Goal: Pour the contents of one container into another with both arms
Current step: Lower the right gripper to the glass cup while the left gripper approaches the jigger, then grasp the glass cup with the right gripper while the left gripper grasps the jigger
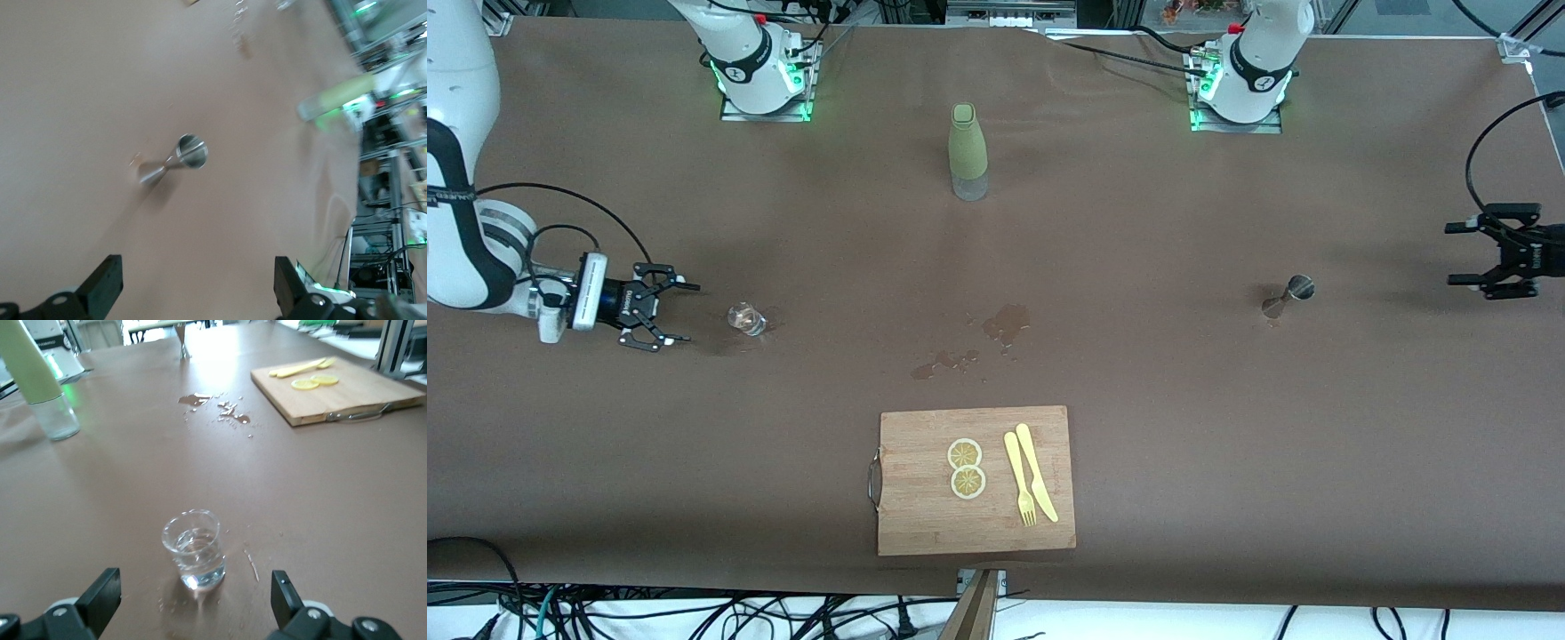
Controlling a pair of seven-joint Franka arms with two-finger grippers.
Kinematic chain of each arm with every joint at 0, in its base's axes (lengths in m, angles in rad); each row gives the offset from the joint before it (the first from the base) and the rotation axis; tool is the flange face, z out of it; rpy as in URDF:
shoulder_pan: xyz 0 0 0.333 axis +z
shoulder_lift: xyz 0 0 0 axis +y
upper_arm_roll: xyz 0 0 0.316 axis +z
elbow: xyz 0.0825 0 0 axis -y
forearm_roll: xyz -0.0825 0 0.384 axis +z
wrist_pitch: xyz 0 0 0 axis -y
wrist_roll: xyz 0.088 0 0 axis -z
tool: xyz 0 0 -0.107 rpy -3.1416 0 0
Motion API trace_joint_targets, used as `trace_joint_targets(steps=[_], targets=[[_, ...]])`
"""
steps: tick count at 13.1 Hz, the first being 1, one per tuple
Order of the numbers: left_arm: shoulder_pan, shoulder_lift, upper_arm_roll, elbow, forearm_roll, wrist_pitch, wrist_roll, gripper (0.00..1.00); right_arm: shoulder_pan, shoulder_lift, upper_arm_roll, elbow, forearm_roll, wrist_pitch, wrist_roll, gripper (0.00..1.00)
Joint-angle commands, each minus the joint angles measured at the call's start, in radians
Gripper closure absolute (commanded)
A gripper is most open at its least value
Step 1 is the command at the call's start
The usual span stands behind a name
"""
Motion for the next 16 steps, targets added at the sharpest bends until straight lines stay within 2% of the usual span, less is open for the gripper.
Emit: trace_joint_targets(steps=[1, 4, 5, 8, 10, 12, 14, 16], targets=[[0.021, 0.085, 0.029, -0.044, -0.116, -0.043, 0.256, 0.00, 0.007, 0.068, 0.007, -0.011, 0.124, 0.003, -0.116, 0.00], [0.041, 0.152, 0.031, -0.065, -0.207, -0.043, 0.549, 0.00, 0.016, 0.122, 0.035, -0.015, 0.147, -0.005, -0.175, 0.00], [0.042, 0.191, 0.031, -0.067, -0.242, -0.045, 0.650, 0.00, 0.016, 0.142, 0.046, -0.022, 0.185, -0.006, -0.207, 0.00], [0.042, 0.281, 0.031, -0.067, -0.319, -0.051, 0.867, 0.00, 0.042, 0.164, 0.047, -0.025, 0.227, -0.008, -0.239, 0.00], [0.042, 0.343, 0.029, -0.067, -0.382, -0.051, 1.002, 0.00, 0.053, 0.164, 0.049, -0.018, 0.234, -0.008, -0.239, 0.05], [0.039, 0.387, 0.021, -0.069, -0.432, -0.065, 1.070, 0.00, 0.053, 0.168, 0.049, -0.018, 0.239, -0.013, -0.239, 0.24], [0.024, 0.407, 0.015, -0.067, -0.466, -0.065, 1.105, 0.00, 0.053, 0.173, 0.049, -0.016, 0.239, -0.029, -0.239, 0.34], [0.006, 0.436, -0.006, -0.067, -0.509, -0.063, 1.142, 0.00, 0.053, 0.173, 0.049, -0.016, 0.240, -0.034, -0.238, 0.53]])
